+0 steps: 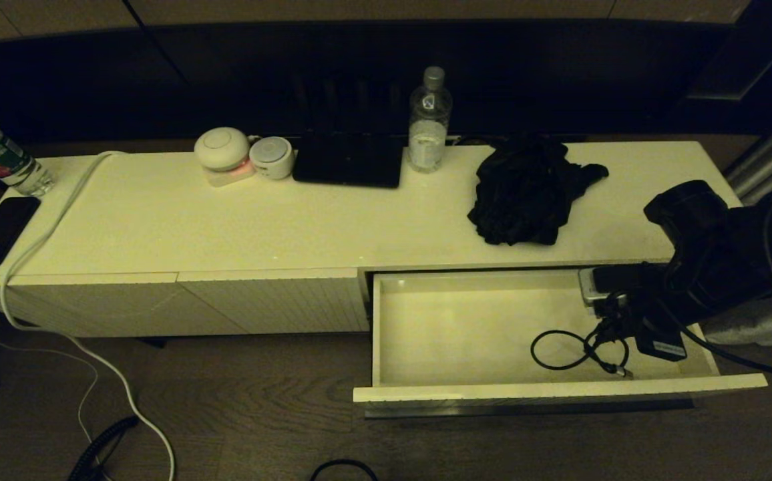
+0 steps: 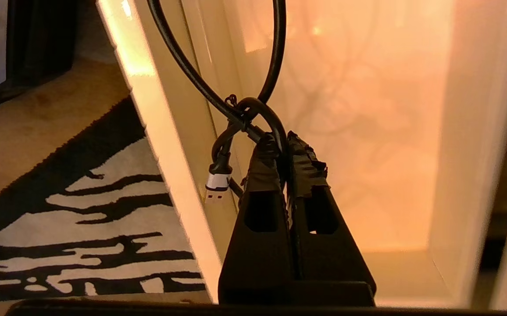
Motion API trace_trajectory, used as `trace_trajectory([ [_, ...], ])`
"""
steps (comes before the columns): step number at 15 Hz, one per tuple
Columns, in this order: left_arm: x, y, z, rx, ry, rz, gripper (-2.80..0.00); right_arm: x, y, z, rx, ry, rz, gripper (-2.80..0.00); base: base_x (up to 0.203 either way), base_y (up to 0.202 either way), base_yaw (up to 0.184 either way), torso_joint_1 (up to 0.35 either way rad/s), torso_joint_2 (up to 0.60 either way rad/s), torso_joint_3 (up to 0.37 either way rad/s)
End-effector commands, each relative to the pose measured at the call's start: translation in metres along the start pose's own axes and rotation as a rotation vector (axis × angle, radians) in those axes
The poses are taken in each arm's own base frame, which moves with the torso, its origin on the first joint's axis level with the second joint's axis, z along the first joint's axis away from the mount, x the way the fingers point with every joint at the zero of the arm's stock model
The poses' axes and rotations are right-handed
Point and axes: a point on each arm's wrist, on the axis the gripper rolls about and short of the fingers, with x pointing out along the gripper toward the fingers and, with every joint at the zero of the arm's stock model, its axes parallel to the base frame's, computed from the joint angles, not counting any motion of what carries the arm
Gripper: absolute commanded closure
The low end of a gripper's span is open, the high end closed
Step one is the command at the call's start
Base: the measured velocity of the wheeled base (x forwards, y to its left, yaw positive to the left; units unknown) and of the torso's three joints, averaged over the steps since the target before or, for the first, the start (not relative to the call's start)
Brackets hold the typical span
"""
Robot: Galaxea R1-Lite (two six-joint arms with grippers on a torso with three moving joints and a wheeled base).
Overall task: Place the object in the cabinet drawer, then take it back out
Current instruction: Take the data cable out of the drawer and put it on the table
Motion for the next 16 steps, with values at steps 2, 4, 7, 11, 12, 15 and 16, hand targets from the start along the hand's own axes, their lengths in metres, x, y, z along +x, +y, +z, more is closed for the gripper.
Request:
trace_trajectory([
  [2, 0.000, 0.000, 0.000, -0.001, -0.002, 0.000, 0.00, -0.030, 0.003, 0.000, -0.007, -0.012, -0.072, 0.00, 0.000, 0.000, 0.000, 0.000, 0.00, 0.000],
  [4, 0.000, 0.000, 0.000, -0.001, -0.002, 0.000, 0.00, -0.044, 0.000, -0.003, 0.005, -0.011, -0.119, 0.00, 0.000, 0.000, 0.000, 0.000, 0.00, 0.000],
  [7, 0.000, 0.000, 0.000, -0.001, -0.002, 0.000, 0.00, -0.063, -0.006, -0.002, 0.089, -0.001, -0.193, 0.00, 0.000, 0.000, 0.000, 0.000, 0.00, 0.000],
  [11, 0.000, 0.000, 0.000, -0.001, -0.002, 0.000, 0.00, -0.086, -0.019, -0.002, 0.194, -0.002, -0.306, 0.00, 0.000, 0.000, 0.000, 0.000, 0.00, 0.000],
  [12, 0.000, 0.000, 0.000, -0.001, -0.002, 0.000, 0.00, -0.090, -0.023, -0.002, 0.238, -0.005, -0.335, 0.00, 0.000, 0.000, 0.000, 0.000, 0.00, 0.000],
  [15, 0.000, 0.000, 0.000, -0.001, -0.002, 0.000, 0.00, -0.095, -0.033, -0.007, 0.332, 0.039, -0.403, 0.00, 0.000, 0.000, 0.000, 0.000, 0.00, 0.000],
  [16, 0.000, 0.000, 0.000, -0.001, -0.002, 0.000, 0.00, -0.096, -0.036, -0.011, 0.368, 0.045, -0.422, 0.00, 0.000, 0.000, 0.000, 0.000, 0.00, 0.000],
])
